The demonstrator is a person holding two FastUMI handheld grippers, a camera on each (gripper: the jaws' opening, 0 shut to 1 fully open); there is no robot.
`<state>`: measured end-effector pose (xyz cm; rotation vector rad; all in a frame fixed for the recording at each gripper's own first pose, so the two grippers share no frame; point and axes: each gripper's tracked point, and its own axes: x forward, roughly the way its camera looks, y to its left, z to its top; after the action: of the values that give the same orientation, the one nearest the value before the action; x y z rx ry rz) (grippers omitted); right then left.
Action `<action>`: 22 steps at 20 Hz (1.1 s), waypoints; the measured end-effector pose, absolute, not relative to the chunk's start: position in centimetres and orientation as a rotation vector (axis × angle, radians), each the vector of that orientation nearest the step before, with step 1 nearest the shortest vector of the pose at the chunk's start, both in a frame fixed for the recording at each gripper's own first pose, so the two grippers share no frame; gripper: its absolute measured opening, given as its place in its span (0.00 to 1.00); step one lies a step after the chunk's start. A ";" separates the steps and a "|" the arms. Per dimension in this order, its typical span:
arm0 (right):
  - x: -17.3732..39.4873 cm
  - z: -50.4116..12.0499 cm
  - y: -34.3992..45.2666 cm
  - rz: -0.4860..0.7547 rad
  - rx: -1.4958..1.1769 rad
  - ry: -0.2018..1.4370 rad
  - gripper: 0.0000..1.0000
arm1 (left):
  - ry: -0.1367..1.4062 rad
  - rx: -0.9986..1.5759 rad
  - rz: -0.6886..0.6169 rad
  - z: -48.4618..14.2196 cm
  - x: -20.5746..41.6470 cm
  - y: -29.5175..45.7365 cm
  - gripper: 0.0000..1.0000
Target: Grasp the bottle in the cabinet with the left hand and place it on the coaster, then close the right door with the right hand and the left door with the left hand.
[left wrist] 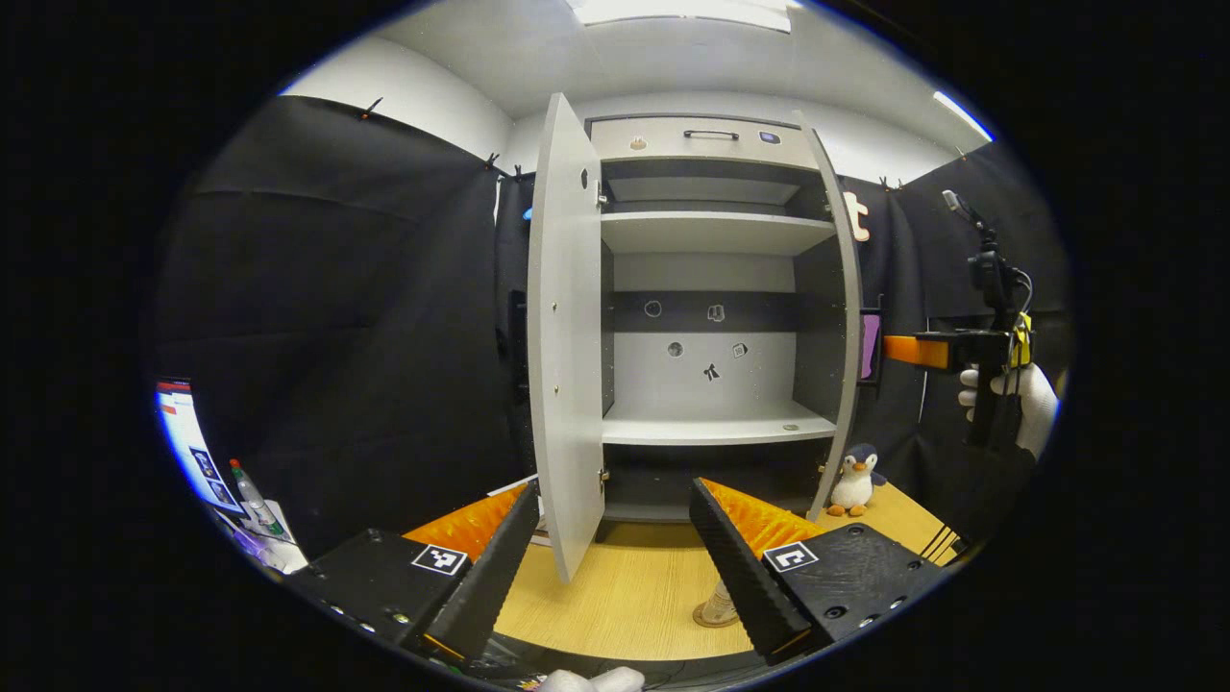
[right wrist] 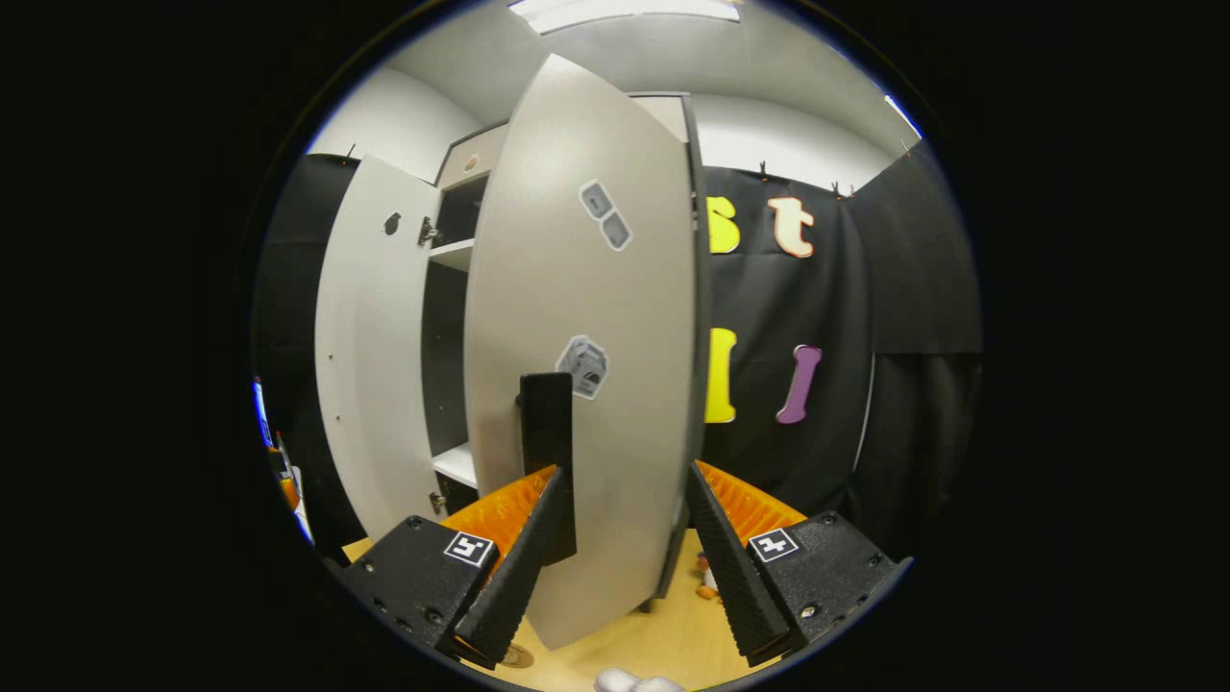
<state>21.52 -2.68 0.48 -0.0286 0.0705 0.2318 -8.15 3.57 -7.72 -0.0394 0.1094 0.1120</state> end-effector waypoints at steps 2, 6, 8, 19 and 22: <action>20.8 0.9 -2.9 0.212 -0.026 0.052 0.81 | 0.103 -0.041 0.111 -7.6 -8.1 4.0 0.96; 17.9 1.5 -3.3 0.195 -0.024 0.043 0.81 | 0.110 -0.070 0.088 -7.7 -7.7 5.1 0.96; 15.8 1.4 -3.6 0.195 -0.018 0.047 0.81 | 0.111 -0.066 0.091 -7.6 -7.1 6.4 0.96; 6.4 -4.5 -5.1 0.106 -0.038 0.150 0.81 | 0.002 -0.002 0.199 -3.3 0.9 20.1 0.96; 4.7 -5.7 -5.3 0.072 -0.019 0.179 0.81 | 0.008 0.027 0.217 -2.8 4.3 23.1 0.96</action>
<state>4.65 -5.25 -5.69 -0.0190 0.1793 0.0724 4.29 23.12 -2.75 0.0270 0.0079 0.2167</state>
